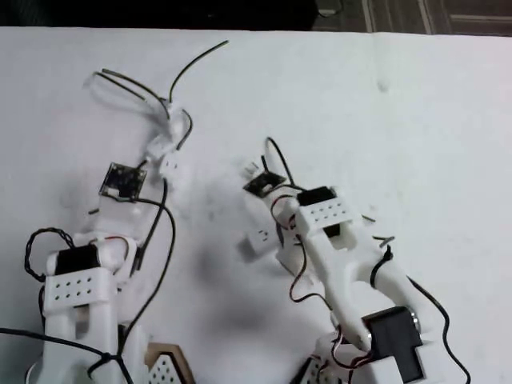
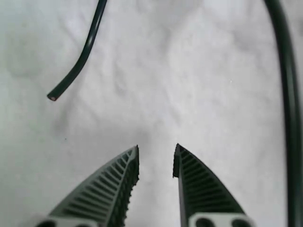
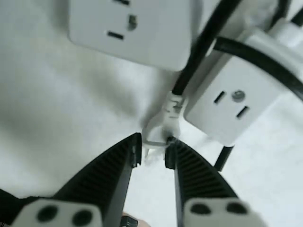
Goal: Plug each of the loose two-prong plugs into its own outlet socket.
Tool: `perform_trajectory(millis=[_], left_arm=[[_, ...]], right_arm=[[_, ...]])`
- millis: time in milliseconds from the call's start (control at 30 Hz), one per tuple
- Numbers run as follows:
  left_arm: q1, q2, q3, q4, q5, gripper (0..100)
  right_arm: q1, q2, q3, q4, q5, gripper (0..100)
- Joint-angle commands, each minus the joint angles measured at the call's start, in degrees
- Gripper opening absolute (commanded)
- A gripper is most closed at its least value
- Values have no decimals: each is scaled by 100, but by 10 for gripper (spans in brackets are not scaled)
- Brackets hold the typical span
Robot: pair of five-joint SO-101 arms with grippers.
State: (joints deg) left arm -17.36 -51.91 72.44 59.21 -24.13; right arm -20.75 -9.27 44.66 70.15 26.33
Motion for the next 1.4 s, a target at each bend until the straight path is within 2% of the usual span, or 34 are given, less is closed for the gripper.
perform_trajectory(millis=[0,200,667,800,900,1000,1167,1367], left_arm=[[22,-119,-18,-62,0,133],[22,-119,-18,-62,0,133],[22,-119,-18,-53,0,133],[22,-119,-18,-44,0,133],[22,-119,-18,-44,0,133],[22,-119,-9,-44,0,133],[22,-119,-9,-53,0,132],[22,-119,-26,-70,0,132]], right_arm=[[101,4,18,-207,26,67],[66,4,26,119,35,146],[101,4,18,48,35,147],[224,84,35,-268,44,73],[321,251,9,-400,369,19],[330,242,9,-347,466,18],[277,-338,9,163,475,18],[277,-1921,-35,1007,484,18]])
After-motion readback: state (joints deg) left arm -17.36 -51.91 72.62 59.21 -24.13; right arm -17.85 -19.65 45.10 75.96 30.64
